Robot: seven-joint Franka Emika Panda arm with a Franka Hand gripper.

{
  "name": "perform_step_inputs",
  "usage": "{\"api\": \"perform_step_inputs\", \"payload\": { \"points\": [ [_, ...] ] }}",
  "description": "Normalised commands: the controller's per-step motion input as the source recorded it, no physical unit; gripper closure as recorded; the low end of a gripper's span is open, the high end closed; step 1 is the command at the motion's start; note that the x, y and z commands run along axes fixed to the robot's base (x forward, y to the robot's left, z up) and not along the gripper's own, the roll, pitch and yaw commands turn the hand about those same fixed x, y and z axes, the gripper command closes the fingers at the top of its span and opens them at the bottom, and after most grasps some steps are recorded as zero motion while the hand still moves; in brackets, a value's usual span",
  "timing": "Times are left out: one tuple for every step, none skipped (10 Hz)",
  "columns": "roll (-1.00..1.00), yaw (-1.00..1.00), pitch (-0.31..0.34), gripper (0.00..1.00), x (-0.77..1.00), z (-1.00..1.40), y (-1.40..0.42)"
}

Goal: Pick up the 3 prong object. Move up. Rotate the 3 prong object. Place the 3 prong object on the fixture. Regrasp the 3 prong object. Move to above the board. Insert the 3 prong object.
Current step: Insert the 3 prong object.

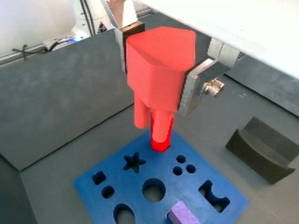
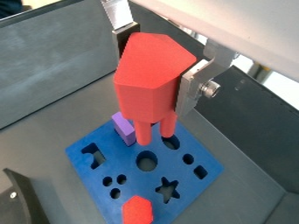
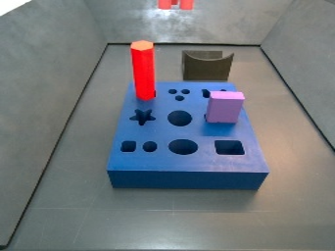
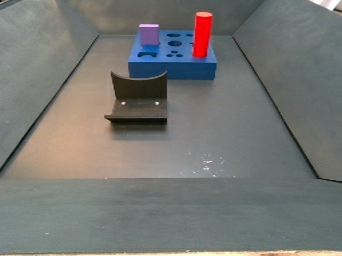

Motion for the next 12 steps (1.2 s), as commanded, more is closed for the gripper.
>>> {"api": "perform_step_inputs", "payload": {
  "points": [
    [-0.21,0.57,-0.004,1.00,0.23,-0.21,0.07],
    [-0.23,0.55,-0.011,1.00,0.15,-0.18,0.08],
    [-0.18,0.62,-0.011,1.00,0.15,-0.13,0.11],
    [-0.11,0.65,-0.011,1.00,0.13,-0.11,0.11],
    [0.00,0.05,0.000,1.00,0.04,0.00,0.00],
    [-0.01,0.04,0.000,1.00,0.05,-0.05,0.00],
    [-0.05,0.85,-0.026,1.00,0.00,-0.12,0.00],
    [0.00,1.00,-0.067,1.00,0.00,-0.13,0.00],
    [0.11,1.00,-0.034,1.00,0.00,-0.18,0.00],
    [0.12,1.00,-0.041,1.00,0.00,-0.15,0.00],
    [0.00,0.00,0.000,1.00,0.00,-0.01,0.07],
    [0.21,0.58,0.000,1.00,0.00,-0.08,0.00]
  ]
}}
